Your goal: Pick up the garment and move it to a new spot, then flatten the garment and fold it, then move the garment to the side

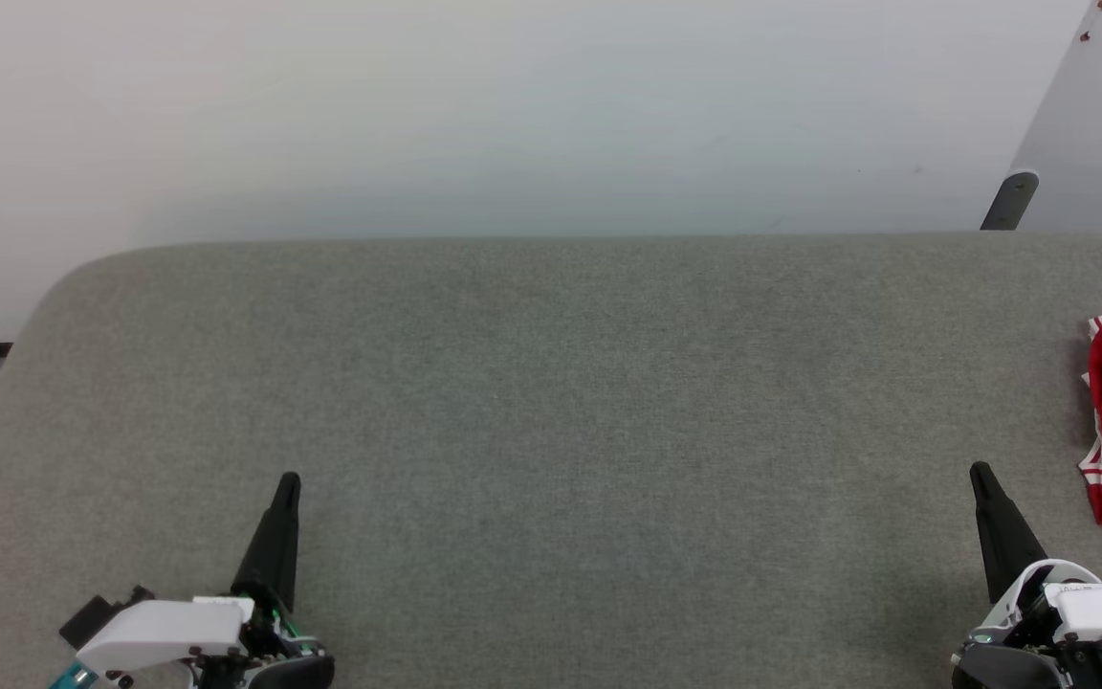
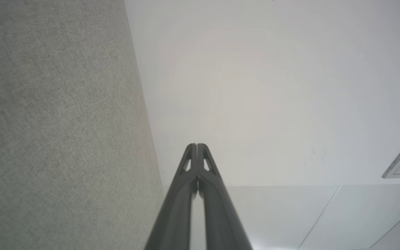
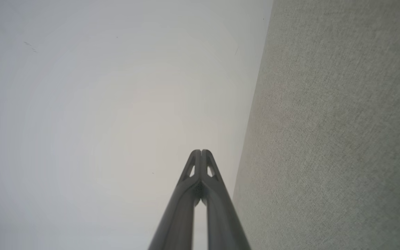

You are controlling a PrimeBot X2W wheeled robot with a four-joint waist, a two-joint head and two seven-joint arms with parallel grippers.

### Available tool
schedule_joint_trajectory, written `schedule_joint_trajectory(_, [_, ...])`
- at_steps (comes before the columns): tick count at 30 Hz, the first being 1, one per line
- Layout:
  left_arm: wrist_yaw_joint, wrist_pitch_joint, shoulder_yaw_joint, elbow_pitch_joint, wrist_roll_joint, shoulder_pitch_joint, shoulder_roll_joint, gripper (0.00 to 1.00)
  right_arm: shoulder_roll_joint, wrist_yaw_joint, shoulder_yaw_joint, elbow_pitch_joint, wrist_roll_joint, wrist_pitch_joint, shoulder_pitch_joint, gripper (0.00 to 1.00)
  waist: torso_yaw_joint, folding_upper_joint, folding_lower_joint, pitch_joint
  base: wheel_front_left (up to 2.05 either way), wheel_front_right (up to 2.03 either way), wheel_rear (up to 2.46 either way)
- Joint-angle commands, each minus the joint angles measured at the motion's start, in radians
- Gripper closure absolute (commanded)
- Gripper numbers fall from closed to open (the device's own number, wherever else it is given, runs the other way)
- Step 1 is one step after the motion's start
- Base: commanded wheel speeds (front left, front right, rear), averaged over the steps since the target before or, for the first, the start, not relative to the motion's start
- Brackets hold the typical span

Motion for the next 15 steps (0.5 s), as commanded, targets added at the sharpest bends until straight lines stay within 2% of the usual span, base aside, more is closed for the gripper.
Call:
schedule_joint_trajectory(1, [-0.003, 0.004, 0.002, 0.001, -0.002, -0.009, 0.0, 1.0, 0.004, 0.0, 0.0, -0.002, 0.005, 0.002, -0.003, 1.0, 0.0, -0.0001, 0.0, 0.0, 0.0, 0.0, 0.0])
schedule_joint_trajectory(15, [-0.003, 0.004, 0.003, 0.001, -0.002, -0.009, 0.0, 1.0, 0.004, 0.0, 0.0, -0.002, 0.005, 0.002, -0.003, 1.0, 0.0, -0.0001, 0.0, 0.0, 0.0, 0.0, 0.0])
